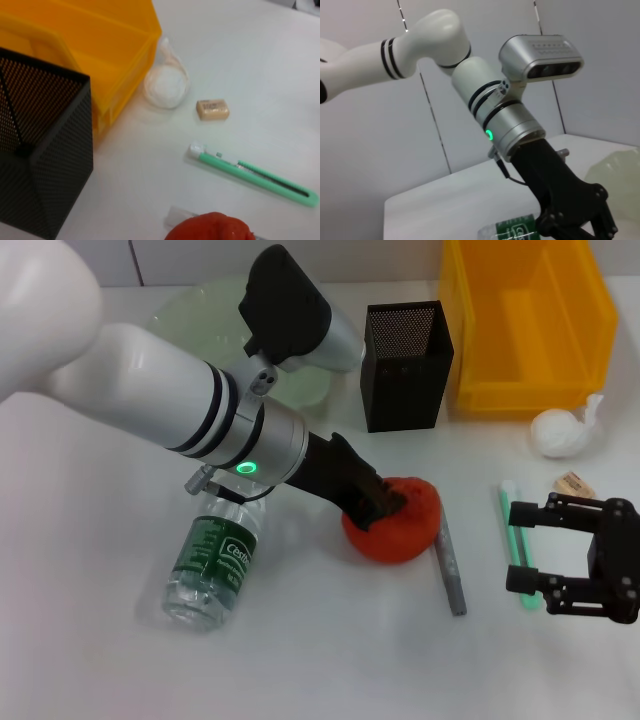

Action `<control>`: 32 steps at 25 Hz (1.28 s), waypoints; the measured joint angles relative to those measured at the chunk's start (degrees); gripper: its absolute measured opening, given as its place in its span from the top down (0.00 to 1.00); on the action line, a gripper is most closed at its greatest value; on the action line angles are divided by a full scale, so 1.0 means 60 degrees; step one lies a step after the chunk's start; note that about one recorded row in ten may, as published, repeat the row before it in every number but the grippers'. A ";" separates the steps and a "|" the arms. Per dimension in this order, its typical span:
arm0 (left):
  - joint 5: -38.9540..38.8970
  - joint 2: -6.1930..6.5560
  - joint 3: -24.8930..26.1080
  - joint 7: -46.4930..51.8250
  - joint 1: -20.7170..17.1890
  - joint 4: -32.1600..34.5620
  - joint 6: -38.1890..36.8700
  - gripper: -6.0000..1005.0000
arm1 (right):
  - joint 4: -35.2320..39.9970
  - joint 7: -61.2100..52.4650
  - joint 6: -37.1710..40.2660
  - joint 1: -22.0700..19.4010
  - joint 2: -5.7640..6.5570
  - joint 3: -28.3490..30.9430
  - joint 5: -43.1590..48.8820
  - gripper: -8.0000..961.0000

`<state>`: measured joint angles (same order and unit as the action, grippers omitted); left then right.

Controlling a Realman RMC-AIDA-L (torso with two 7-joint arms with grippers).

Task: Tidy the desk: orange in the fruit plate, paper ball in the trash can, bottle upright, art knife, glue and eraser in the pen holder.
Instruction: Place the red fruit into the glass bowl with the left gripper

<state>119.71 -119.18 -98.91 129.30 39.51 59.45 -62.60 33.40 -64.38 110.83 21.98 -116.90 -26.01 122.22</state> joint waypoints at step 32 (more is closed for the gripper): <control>-0.7323 0.0088 0.4533 -0.5799 -0.1287 -0.2363 0.0420 0.95 | -0.0218 0.0126 -0.0247 0.0127 -0.0346 0.0118 0.0000 0.22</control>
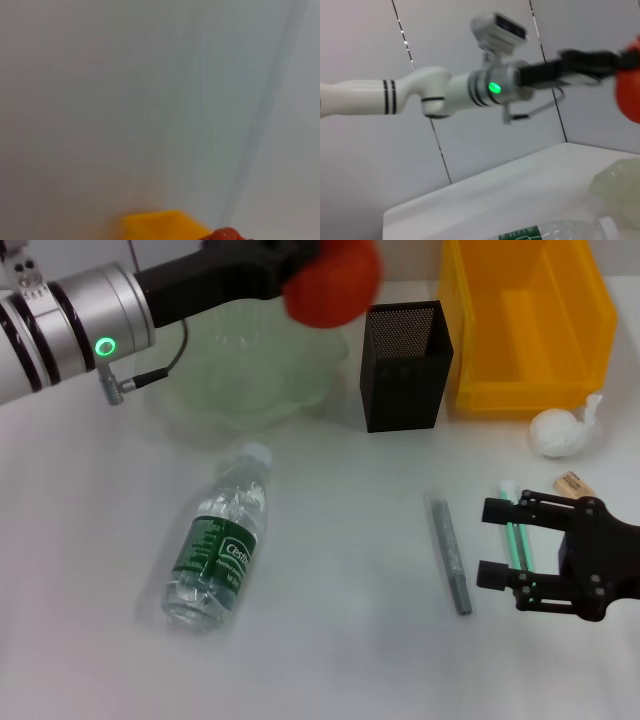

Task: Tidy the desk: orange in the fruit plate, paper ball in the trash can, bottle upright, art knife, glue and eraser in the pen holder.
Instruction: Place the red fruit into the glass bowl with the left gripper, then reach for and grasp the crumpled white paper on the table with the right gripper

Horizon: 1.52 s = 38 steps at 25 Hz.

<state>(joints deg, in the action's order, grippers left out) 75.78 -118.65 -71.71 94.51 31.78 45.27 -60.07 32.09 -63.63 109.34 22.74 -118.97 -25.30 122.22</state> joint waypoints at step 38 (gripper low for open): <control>0.1546 0.0468 0.0529 -0.4129 -0.2252 -0.1243 -0.6420 0.19 | 0.3115 -0.4897 0.0488 0.0968 0.0462 0.0107 -0.0158 0.22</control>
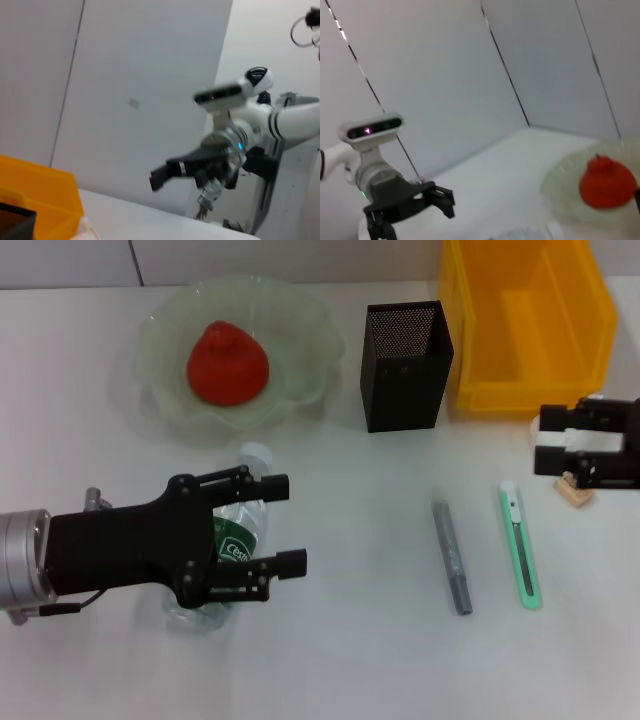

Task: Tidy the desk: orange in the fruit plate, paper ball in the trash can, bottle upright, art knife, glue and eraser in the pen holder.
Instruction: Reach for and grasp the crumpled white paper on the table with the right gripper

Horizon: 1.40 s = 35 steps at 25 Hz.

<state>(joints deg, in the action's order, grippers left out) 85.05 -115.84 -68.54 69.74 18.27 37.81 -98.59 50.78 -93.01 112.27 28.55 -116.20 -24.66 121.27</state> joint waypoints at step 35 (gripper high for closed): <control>0.0077 -0.0029 0.0027 -0.0015 0.0126 0.0069 0.0050 0.19 | 0.3228 -0.7629 -0.4523 0.1007 -0.0482 -0.3610 0.5378 0.22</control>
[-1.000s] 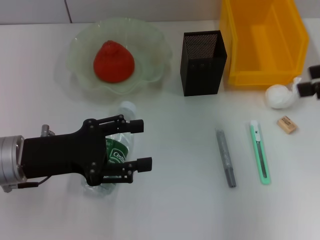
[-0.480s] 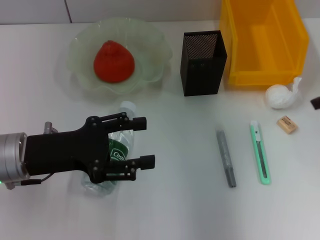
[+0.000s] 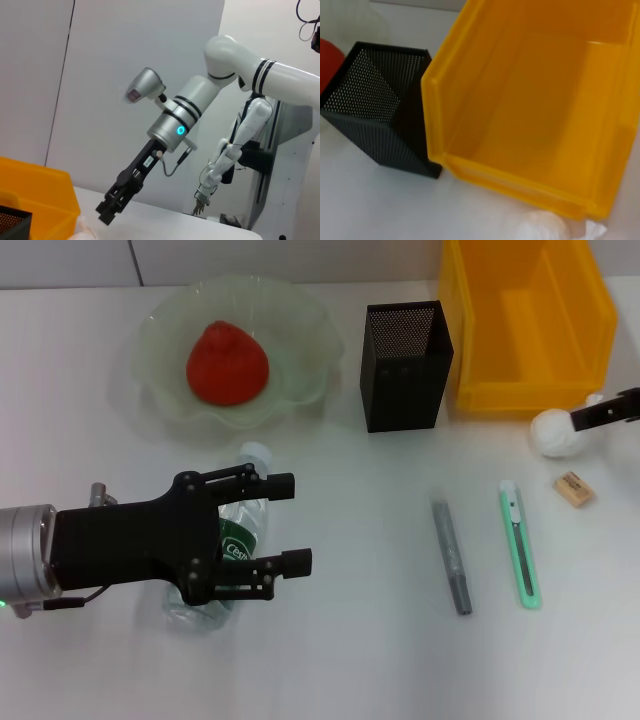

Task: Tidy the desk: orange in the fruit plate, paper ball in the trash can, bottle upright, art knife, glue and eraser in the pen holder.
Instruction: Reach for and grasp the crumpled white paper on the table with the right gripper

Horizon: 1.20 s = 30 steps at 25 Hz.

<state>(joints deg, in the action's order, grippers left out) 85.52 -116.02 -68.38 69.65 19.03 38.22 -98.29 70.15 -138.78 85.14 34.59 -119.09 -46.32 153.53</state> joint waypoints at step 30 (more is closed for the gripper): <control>0.0030 -0.0071 0.0103 -0.0213 -0.0052 -0.0073 0.0093 0.19 | -0.2659 -0.0278 -0.2020 0.1003 0.0014 -0.0684 0.0786 0.37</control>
<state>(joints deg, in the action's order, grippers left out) 85.70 -116.44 -67.75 68.37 18.72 37.79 -97.74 54.19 -140.45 73.02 40.60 -119.01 -50.42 158.25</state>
